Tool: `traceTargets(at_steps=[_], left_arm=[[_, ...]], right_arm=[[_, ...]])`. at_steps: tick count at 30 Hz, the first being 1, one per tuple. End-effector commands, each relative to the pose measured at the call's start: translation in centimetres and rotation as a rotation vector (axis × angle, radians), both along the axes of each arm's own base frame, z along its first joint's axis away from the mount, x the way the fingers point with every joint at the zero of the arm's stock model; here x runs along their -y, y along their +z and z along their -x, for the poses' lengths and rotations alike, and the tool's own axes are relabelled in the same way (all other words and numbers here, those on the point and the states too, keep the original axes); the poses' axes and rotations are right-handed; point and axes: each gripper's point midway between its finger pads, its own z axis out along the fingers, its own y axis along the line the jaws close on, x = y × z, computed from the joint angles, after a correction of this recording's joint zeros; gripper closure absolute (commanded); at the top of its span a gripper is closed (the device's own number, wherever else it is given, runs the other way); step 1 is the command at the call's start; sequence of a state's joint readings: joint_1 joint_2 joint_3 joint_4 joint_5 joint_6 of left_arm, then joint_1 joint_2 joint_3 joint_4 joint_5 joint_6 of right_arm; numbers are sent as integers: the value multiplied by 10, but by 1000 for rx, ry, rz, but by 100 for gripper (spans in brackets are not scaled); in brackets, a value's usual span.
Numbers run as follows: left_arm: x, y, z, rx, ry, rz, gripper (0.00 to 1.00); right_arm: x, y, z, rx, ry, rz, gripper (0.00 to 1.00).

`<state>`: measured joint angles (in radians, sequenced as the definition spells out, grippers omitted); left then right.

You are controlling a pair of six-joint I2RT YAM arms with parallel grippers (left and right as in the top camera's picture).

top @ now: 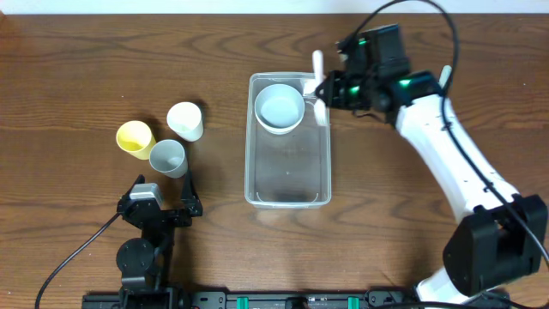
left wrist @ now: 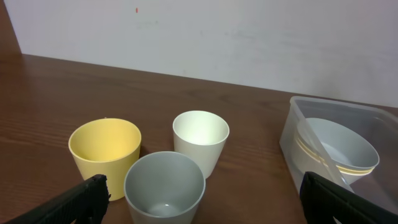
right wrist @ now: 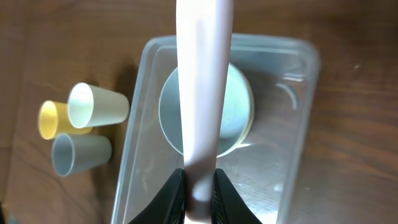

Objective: Pack container
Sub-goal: 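Grasp the white fork and lower it into the container beside the bowls, then move the right gripper to the mint-green spoon and grasp it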

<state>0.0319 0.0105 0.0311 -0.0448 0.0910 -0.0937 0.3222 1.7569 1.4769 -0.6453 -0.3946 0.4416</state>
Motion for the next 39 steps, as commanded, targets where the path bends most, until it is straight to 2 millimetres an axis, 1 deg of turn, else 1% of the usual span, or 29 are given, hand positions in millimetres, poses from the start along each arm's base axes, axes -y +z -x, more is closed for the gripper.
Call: traceTargets(at_steps=[1, 5, 8, 12, 17, 19, 20, 22, 23, 26, 29, 32, 34, 36, 38, 39], left_arm=[[1, -16, 0, -38, -6, 3, 2], [1, -16, 0, -38, -6, 3, 2], [1, -16, 0, -38, -6, 3, 2], [1, -16, 0, -38, -6, 3, 2], [1, -16, 0, -38, -6, 3, 2], [1, -16, 0, -38, -6, 3, 2], [1, -16, 0, -38, -6, 3, 2], [1, -16, 0, -38, -6, 3, 2], [1, -16, 0, -38, -6, 3, 2], [1, -16, 0, -38, -6, 3, 2], [1, -16, 0, -38, -6, 3, 2], [1, -16, 0, -38, -6, 3, 2], [1, -16, 0, -38, -6, 3, 2], [1, -16, 0, -38, -6, 3, 2], [1, -16, 0, -38, -6, 3, 2], [1, -16, 0, -38, -6, 3, 2]], right_arm=[[-8, -23, 0, -49, -78, 65, 87], [-20, -48, 4, -116, -104, 89, 90], [-23, -61, 6, -152, -127, 101, 91], [-12, -73, 11, -205, -211, 151, 91], [-5, -75, 12, -208, -229, 181, 89], [-5, -75, 12, -206, -227, 182, 85], [-5, -75, 12, -204, -222, 183, 81], [-5, -75, 12, -199, -215, 186, 70], [-6, -75, 12, -197, -212, 187, 67], [-8, -73, 9, -178, -196, 184, 65], [-15, -62, 3, -134, -153, 141, 64], [-12, -37, -7, -74, -142, 119, 64], [-3, -12, -15, -26, -150, 108, 62], [12, 14, -22, 21, -169, 102, 60], [38, 37, -32, 65, -218, 114, 58], [60, 48, -37, 85, -263, 133, 57]])
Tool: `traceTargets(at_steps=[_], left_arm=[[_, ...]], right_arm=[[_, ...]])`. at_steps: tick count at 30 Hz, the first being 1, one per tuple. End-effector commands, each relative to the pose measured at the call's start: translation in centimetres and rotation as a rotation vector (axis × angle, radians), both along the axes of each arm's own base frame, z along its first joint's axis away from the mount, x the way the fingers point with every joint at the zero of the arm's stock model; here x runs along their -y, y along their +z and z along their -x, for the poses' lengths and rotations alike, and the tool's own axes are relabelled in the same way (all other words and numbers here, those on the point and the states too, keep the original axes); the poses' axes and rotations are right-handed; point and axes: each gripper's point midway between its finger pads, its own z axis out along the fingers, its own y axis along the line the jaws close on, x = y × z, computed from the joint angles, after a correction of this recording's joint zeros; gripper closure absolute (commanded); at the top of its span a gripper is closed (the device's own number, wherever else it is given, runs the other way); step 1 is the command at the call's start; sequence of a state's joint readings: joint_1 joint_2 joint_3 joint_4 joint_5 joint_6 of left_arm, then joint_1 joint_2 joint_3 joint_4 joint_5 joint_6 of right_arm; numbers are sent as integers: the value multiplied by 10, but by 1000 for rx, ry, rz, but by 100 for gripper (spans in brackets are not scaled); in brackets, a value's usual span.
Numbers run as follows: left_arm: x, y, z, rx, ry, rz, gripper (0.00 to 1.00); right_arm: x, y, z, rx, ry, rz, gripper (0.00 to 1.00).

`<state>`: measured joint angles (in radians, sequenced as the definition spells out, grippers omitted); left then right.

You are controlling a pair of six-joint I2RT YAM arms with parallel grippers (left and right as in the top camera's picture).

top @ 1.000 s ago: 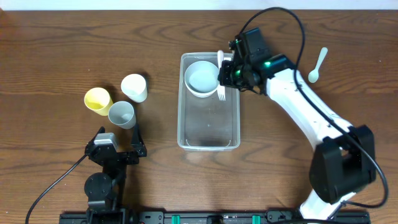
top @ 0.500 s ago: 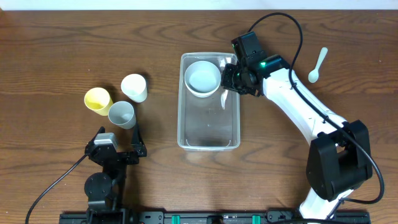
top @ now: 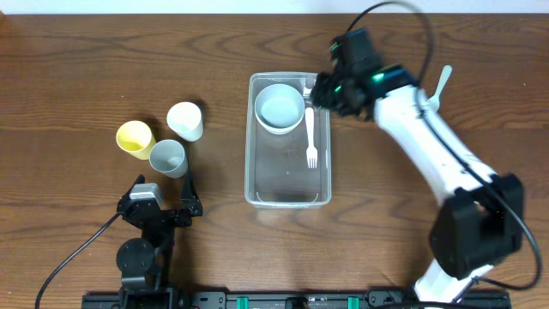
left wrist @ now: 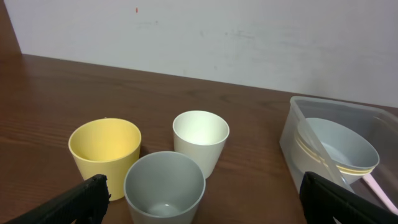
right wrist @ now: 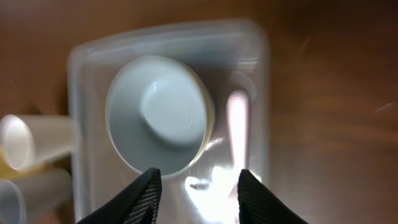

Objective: Pack container
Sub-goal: 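Move the right gripper to the mint-green spoon and grasp it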

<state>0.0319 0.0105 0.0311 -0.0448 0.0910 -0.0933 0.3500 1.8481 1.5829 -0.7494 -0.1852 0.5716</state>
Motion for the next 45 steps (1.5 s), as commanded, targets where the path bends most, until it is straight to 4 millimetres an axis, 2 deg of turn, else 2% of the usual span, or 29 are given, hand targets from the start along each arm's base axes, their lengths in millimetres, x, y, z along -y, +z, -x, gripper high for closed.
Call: traceTargets(at_steps=[1, 4, 7, 9, 13, 22, 29, 32, 38, 45], left_arm=[[1, -16, 0, -38, -6, 4, 2], [1, -16, 0, -38, -6, 4, 2], [1, -16, 0, -38, -5, 4, 2], [1, -16, 0, -38, -6, 3, 2], [1, -16, 0, -38, -6, 4, 2], [1, -16, 0, -38, -6, 3, 2], [1, -16, 0, -38, -6, 3, 2], [1, -16, 0, -38, -5, 4, 2], [1, -16, 0, -38, -6, 4, 2], [1, -16, 0, -38, -6, 3, 2]], right_arm=[[61, 76, -24, 183, -94, 33, 56], [121, 79, -33, 184, -204, 93, 54], [176, 61, -34, 127, -307, 157, 55], [201, 44, -35, 85, -346, 212, 54], [231, 11, -36, 7, -402, 317, 54], [264, -66, -39, -150, -480, 435, 52], [286, -109, -35, -236, -516, 439, 52], [293, -118, -37, -243, -528, 438, 52], [304, -122, -48, -201, -545, 435, 52], [305, -132, -64, -151, -532, 426, 52]])
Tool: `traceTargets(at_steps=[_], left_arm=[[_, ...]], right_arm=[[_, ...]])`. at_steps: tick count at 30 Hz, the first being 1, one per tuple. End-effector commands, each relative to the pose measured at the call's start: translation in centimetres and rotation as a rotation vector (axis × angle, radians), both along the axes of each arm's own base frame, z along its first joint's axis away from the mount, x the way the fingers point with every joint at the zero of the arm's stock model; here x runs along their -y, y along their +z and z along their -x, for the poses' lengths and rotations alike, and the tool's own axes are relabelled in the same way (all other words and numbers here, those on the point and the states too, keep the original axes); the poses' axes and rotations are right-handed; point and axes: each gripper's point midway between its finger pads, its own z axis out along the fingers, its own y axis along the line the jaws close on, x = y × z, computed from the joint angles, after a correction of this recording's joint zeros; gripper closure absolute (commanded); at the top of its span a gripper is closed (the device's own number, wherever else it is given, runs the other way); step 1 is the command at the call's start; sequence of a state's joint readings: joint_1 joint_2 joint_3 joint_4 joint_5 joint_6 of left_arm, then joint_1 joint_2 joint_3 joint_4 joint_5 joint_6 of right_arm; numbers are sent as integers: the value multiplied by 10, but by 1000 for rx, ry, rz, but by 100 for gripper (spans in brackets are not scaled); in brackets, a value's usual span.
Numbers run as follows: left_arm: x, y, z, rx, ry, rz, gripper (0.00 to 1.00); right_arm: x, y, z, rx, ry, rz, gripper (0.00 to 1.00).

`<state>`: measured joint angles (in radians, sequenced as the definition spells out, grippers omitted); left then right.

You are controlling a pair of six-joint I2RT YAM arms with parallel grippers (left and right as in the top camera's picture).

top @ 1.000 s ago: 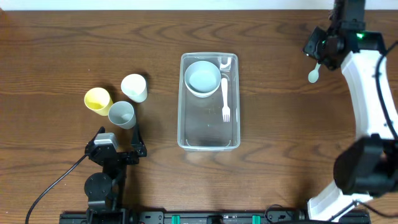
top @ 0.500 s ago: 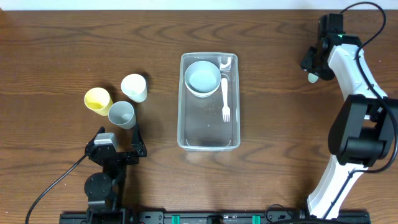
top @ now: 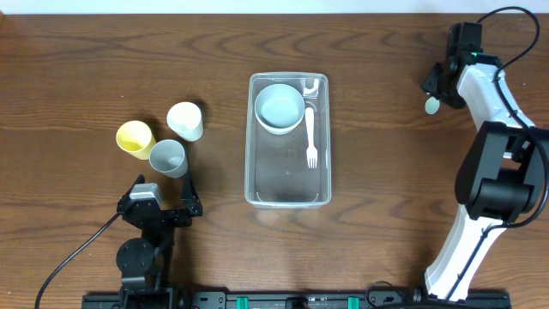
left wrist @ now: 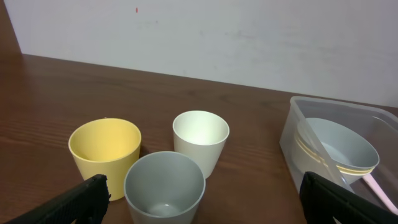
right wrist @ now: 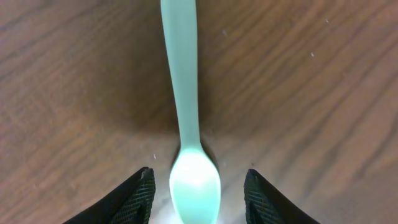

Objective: Pack container
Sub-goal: 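Move the right gripper to the mint-green spoon and grasp it, then carry the green spoon and place it in the container next to the fork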

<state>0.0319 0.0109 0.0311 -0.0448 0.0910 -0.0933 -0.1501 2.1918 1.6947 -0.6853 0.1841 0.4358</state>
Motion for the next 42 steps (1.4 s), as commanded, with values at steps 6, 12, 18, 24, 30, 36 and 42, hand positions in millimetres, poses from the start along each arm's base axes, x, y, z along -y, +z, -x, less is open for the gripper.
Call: traceTargets(at_steps=[6, 12, 18, 24, 30, 36, 42], left_arm=[[1, -16, 0, -38, -6, 3, 2], [1, -16, 0, -38, -6, 4, 2], [1, -16, 0, -38, -5, 4, 2], [1, -16, 0, -38, -6, 4, 2], [1, -16, 0, -38, -5, 4, 2], [1, -16, 0, -38, -6, 4, 2], [1, -16, 0, -38, -6, 4, 2]], right_arm=[[5, -38, -2, -39, 4, -1, 52], [10, -60, -2, -57, -7, -8, 54], [16, -75, 0, -67, -26, -25, 65], [19, -76, 1, -64, -34, -41, 79], [10, -78, 1, -65, -15, -103, 87], [-4, -74, 4, -77, 10, -180, 93], [-24, -31, -3, -6, 104, -264, 92]])
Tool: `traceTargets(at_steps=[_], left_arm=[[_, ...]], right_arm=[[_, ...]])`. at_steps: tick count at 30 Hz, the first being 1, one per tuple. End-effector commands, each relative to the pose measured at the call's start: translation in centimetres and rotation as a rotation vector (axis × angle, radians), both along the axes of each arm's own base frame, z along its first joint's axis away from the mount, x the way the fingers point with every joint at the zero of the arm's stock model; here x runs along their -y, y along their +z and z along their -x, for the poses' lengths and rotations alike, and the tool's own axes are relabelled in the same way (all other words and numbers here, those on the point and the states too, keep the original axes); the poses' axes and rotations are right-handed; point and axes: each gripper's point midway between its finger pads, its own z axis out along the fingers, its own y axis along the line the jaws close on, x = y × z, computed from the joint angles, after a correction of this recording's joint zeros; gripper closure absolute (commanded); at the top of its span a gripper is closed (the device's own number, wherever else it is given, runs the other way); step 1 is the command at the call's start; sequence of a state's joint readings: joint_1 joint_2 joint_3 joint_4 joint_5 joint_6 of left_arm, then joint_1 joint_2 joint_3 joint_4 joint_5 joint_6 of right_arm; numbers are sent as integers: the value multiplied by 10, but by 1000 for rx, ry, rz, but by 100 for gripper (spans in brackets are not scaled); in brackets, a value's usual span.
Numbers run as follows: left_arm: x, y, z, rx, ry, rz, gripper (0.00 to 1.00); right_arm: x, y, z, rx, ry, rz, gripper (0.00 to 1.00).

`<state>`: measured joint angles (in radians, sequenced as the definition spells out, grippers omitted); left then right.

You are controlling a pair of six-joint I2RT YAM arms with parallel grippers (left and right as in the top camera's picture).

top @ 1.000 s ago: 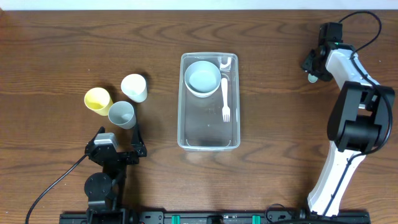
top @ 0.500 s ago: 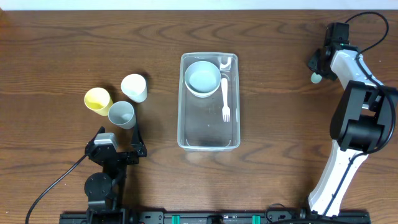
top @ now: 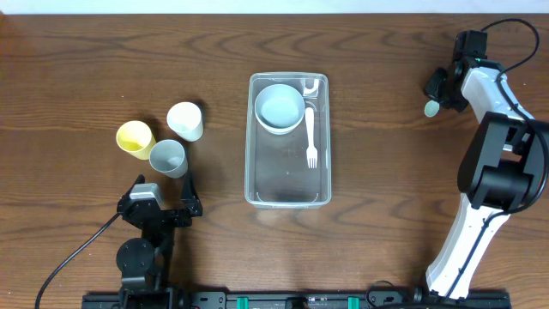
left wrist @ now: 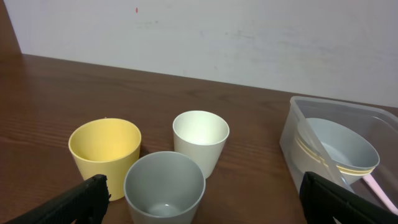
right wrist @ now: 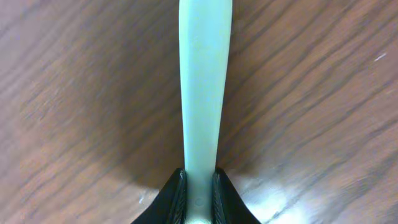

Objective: Pack container
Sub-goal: 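Carry the green spoon and place it in the container next to the fork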

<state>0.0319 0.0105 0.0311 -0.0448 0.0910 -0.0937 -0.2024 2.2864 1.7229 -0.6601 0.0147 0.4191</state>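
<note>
A clear plastic container (top: 287, 184) stands mid-table, with a white bowl (top: 280, 107) at its far end and a white fork (top: 310, 137) lying along its right side. At the table's far right, my right gripper (right wrist: 199, 186) is shut on a pale green spoon (right wrist: 202, 81) that lies low over the wood. The spoon's bowl end (top: 430, 108) pokes out beside the gripper. A yellow cup (left wrist: 104, 149), a white cup (left wrist: 200, 140) and a grey cup (left wrist: 165, 186) stand upright to the left. My left gripper (top: 161, 210) rests open just short of them.
The container (left wrist: 298, 134) shows at the right of the left wrist view, with the bowl inside it. A pale wall lies beyond the table's far edge. My right arm (top: 497, 129) runs along the right side of the table.
My right gripper stood open with the green spoon between its fingers; now it is lower and shut on the spoon. Left arm, cups and container contents are unchanged.
At first my right gripper held the white fork above the container. Then the fork lay in the container beside the bowl and the gripper was open. Later the gripper was open over the green spoon at the far right, and now it grips it.
</note>
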Motion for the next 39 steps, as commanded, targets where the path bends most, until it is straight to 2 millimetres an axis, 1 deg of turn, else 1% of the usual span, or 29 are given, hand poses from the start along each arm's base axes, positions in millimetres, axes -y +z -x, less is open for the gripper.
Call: traceTargets(at_steps=[1, 5, 8, 10, 11, 13, 14, 15, 16, 18, 21, 25, 29, 33, 36, 39], left_arm=[[1, -16, 0, -38, -6, 3, 2], [1, -16, 0, -38, -6, 3, 2], [1, -16, 0, -39, -6, 3, 2], [1, -16, 0, -39, -6, 3, 2], [1, -16, 0, -39, -6, 3, 2], [1, -16, 0, -38, -6, 3, 2], [1, -16, 0, -39, -6, 3, 2], [1, -16, 0, -39, -6, 3, 2], [1, -16, 0, -38, -6, 3, 2], [1, -16, 0, -39, -6, 3, 2], [1, -16, 0, -39, -6, 3, 2], [1, -16, 0, -39, -6, 3, 2], [1, -16, 0, -39, -6, 3, 2], [1, -16, 0, -39, -6, 3, 2], [1, -16, 0, -39, -6, 3, 2], [1, -16, 0, -38, -6, 3, 2]], right_arm=[[-29, 20, 0, 44, 106, -128, 91], [-63, 86, -9, 200, 276, -242, 88], [-92, 135, -4, 290, 360, -325, 88], [-113, 160, 0, 333, 415, -375, 87], [-127, 175, 3, 361, 457, -405, 87], [-159, 200, 13, 396, 538, -455, 88], [-169, 206, 17, 400, 561, -467, 88], [-186, 213, 23, 401, 598, -481, 88], [-196, 216, 27, 397, 619, -487, 87], [-227, 218, 39, 365, 668, -511, 86], [-262, 211, 54, 306, 709, -527, 85], [-292, 197, 69, 228, 696, -488, 86], [-310, 180, 80, 165, 632, -427, 85], [-316, 156, 91, 99, 526, -356, 85], [-325, 139, 100, 80, 518, -323, 84], [-330, 126, 106, 67, 517, -305, 84]])
